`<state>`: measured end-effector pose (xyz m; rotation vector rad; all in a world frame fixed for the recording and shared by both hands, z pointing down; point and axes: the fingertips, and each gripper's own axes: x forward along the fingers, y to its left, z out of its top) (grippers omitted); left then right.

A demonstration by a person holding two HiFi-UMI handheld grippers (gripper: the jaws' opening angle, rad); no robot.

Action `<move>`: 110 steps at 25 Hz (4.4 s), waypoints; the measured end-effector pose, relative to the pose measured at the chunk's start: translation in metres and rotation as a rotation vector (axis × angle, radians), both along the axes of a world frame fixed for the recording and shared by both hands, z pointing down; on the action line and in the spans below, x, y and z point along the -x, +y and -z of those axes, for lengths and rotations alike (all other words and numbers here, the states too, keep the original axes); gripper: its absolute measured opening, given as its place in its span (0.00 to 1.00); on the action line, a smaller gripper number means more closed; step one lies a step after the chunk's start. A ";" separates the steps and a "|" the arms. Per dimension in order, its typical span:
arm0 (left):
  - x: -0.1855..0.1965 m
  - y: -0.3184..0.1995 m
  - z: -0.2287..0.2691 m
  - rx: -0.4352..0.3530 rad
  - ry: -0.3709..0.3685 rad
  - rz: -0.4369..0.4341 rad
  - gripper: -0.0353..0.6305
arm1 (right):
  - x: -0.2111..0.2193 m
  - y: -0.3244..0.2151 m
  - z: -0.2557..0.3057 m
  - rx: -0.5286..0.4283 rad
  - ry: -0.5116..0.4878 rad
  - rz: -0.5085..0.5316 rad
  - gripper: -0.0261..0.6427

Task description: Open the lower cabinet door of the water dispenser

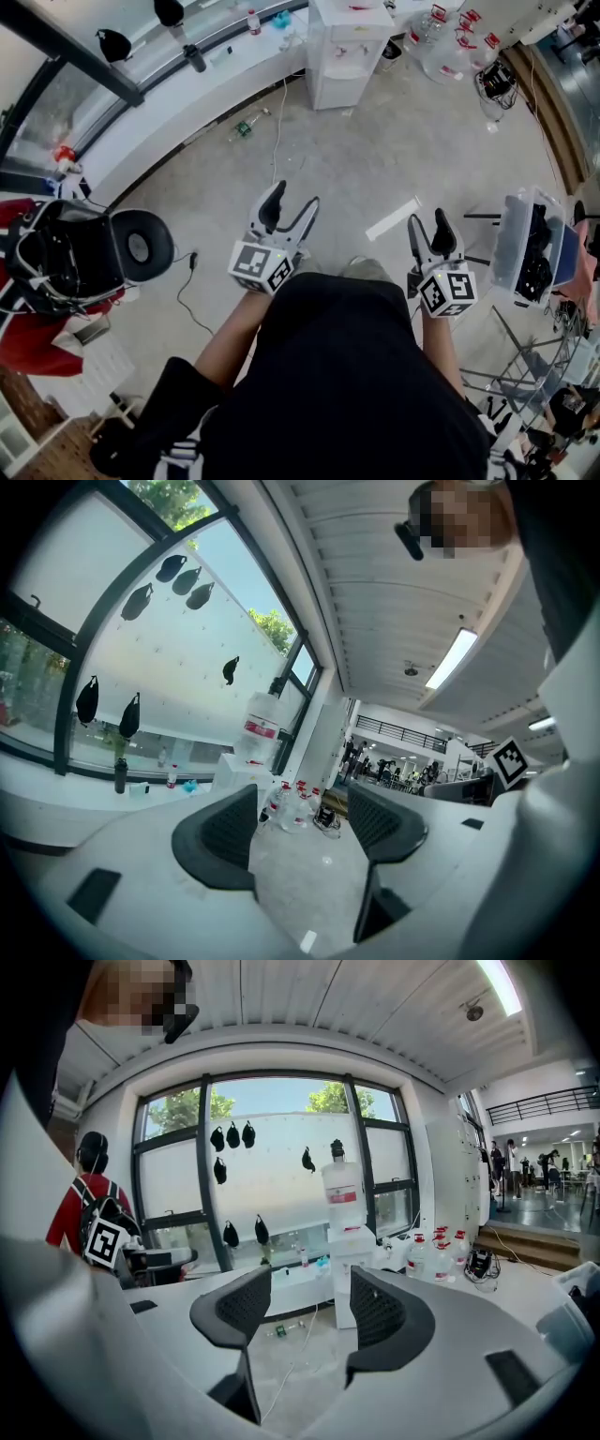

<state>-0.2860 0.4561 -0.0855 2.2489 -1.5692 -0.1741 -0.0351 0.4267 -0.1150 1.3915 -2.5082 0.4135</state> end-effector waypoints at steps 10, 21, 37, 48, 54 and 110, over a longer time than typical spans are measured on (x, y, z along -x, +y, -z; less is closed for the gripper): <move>0.032 -0.023 -0.010 -0.006 0.020 0.055 0.47 | 0.034 -0.049 -0.006 -0.010 0.026 0.045 0.39; 0.008 -0.119 -0.026 0.039 -0.020 0.107 0.47 | 0.022 -0.163 -0.042 0.023 -0.040 0.102 0.39; -0.045 -0.289 -0.004 0.032 -0.087 0.164 0.47 | -0.032 -0.338 -0.057 0.080 -0.091 0.145 0.39; -0.087 -0.380 -0.004 0.070 -0.132 0.166 0.47 | -0.076 -0.428 -0.063 0.070 -0.089 0.183 0.39; -0.110 -0.421 0.002 0.054 -0.153 0.179 0.47 | -0.100 -0.475 -0.057 0.043 -0.114 0.188 0.39; -0.122 -0.553 -0.154 0.219 -0.120 -0.015 0.47 | -0.018 -0.533 -0.197 0.288 -0.081 0.364 0.39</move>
